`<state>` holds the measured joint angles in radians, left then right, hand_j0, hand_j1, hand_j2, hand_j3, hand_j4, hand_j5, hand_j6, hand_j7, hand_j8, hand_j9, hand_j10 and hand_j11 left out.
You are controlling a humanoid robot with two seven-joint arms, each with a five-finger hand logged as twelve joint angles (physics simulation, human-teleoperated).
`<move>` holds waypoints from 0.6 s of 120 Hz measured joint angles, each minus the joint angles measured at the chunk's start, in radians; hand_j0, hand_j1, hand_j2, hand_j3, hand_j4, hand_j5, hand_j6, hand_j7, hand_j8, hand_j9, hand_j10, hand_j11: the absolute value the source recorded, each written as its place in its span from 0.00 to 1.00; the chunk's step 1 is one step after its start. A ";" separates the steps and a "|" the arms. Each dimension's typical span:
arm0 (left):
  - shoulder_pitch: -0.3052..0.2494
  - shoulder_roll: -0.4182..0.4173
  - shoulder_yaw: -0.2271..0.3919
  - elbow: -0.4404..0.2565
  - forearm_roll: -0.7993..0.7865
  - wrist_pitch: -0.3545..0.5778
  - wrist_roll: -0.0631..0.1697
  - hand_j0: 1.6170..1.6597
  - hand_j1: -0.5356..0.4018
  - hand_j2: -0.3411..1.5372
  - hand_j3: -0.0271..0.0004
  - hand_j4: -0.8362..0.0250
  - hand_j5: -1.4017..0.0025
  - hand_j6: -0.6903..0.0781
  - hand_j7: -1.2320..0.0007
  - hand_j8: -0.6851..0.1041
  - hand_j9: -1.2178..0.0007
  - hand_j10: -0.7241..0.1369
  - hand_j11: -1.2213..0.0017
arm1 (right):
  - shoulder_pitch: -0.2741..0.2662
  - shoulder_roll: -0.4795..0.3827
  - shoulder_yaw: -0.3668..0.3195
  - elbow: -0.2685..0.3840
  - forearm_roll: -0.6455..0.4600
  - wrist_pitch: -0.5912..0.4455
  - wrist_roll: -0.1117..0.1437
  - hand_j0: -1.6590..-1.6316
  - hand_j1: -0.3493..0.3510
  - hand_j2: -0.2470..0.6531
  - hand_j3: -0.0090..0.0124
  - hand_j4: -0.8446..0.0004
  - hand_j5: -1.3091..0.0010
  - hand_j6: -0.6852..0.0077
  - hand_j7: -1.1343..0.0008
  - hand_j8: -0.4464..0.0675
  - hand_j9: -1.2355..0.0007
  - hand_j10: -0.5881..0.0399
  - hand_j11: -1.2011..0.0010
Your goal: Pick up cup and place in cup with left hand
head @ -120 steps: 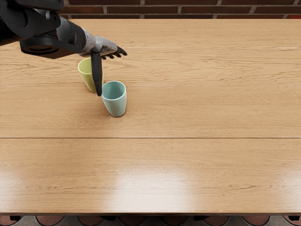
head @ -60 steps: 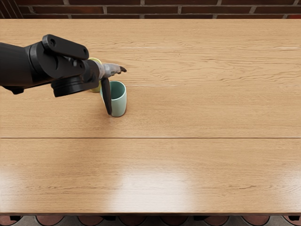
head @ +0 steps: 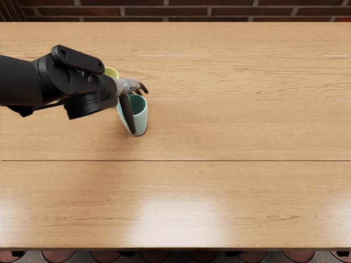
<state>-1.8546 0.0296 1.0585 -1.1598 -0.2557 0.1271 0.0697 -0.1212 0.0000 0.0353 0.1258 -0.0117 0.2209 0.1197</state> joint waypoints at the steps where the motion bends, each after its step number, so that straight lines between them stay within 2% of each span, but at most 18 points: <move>1: 0.000 0.000 0.000 0.000 -0.003 0.000 0.000 0.96 0.70 0.20 0.99 0.75 0.82 0.65 0.80 0.62 0.79 0.62 0.79 | 0.000 0.000 0.000 0.000 0.000 0.000 0.000 0.04 0.02 0.27 0.42 0.98 0.99 0.97 0.99 0.84 0.99 0.92 0.99; 11: 0.000 -0.002 0.000 0.000 -0.019 0.000 0.000 0.96 0.61 0.21 0.99 0.67 0.76 0.56 0.72 0.54 0.72 0.54 0.72 | 0.000 0.000 0.000 0.000 0.000 0.000 0.000 0.04 0.02 0.27 0.42 0.98 0.99 0.97 0.99 0.84 0.99 0.92 0.99; 30: -0.002 -0.003 0.000 0.001 -0.036 -0.001 0.000 0.88 0.63 0.20 0.99 0.53 0.64 0.41 0.59 0.40 0.57 0.42 0.57 | 0.000 0.000 0.000 0.000 0.000 0.000 0.000 0.04 0.02 0.27 0.42 0.98 0.99 0.97 0.99 0.84 0.99 0.92 0.99; 35: -0.003 -0.002 0.001 0.001 -0.042 -0.001 0.000 0.87 0.61 0.20 0.99 0.48 0.61 0.36 0.55 0.43 0.53 0.38 0.53 | 0.000 0.000 0.000 0.000 0.000 0.000 0.000 0.04 0.02 0.27 0.42 0.98 0.99 0.97 0.99 0.84 0.99 0.92 0.99; 40: -0.005 -0.001 0.001 -0.001 -0.048 -0.003 0.000 0.85 0.60 0.19 0.99 0.44 0.58 0.39 0.51 0.47 0.49 0.38 0.49 | 0.000 0.000 0.000 0.000 0.000 0.000 0.000 0.04 0.02 0.27 0.42 0.98 0.99 0.97 0.99 0.84 0.99 0.92 0.99; 48: -0.009 0.000 0.002 -0.001 -0.056 -0.008 0.001 0.82 0.58 0.19 0.99 0.39 0.52 0.46 0.44 0.53 0.42 0.44 0.42 | 0.000 0.000 0.000 0.000 0.000 0.000 0.000 0.04 0.02 0.27 0.42 0.98 0.99 0.97 0.99 0.84 0.99 0.92 0.99; 54: -0.015 0.000 0.001 -0.002 -0.062 -0.012 0.016 0.80 0.56 0.19 0.99 0.36 0.47 0.50 0.39 0.58 0.38 0.45 0.37 | 0.000 0.000 0.000 0.000 0.000 0.000 0.000 0.04 0.02 0.27 0.42 0.98 0.99 0.97 0.99 0.84 0.99 0.92 0.99; 59: -0.021 0.004 0.001 -0.006 -0.068 -0.016 0.029 0.80 0.53 0.21 0.99 0.41 0.43 0.56 0.35 0.63 0.35 0.48 0.35 | 0.000 0.000 0.000 0.000 0.000 0.000 0.000 0.04 0.02 0.27 0.42 0.98 0.99 0.97 0.99 0.84 0.99 0.92 0.99; 64: -0.051 0.010 0.001 -0.017 -0.073 -0.021 0.037 0.79 0.51 0.22 0.99 0.46 0.39 0.61 0.33 0.66 0.33 0.50 0.32 | 0.000 0.000 0.000 0.000 0.000 0.000 0.000 0.04 0.02 0.27 0.42 0.98 0.99 0.97 0.99 0.84 0.99 0.92 0.99; 68: -0.073 0.022 0.001 -0.026 -0.076 -0.023 0.042 0.78 0.51 0.24 0.99 0.47 0.37 0.62 0.31 0.66 0.31 0.49 0.30 | 0.000 0.000 0.000 0.000 0.000 0.000 0.000 0.04 0.02 0.27 0.42 0.98 0.99 0.97 0.99 0.84 0.99 0.92 0.99; 71: -0.096 0.034 0.001 -0.035 -0.080 -0.023 0.045 0.78 0.51 0.24 0.99 0.48 0.35 0.63 0.30 0.70 0.30 0.49 0.29 | 0.000 0.000 0.000 0.000 0.000 0.000 0.000 0.04 0.02 0.27 0.42 0.98 0.99 0.97 0.99 0.84 0.99 0.92 0.99; 72: -0.102 0.037 0.001 -0.038 -0.080 -0.023 0.045 0.78 0.50 0.24 0.99 0.50 0.35 0.63 0.30 0.69 0.30 0.50 0.29 | 0.000 0.000 0.000 0.000 0.000 0.000 0.000 0.04 0.02 0.27 0.42 0.98 0.99 0.97 0.99 0.84 0.99 0.92 0.99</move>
<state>-1.9563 0.0667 1.0593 -1.1975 -0.3358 0.1044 0.1151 -0.1212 0.0000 0.0353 0.1258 -0.0118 0.2209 0.1197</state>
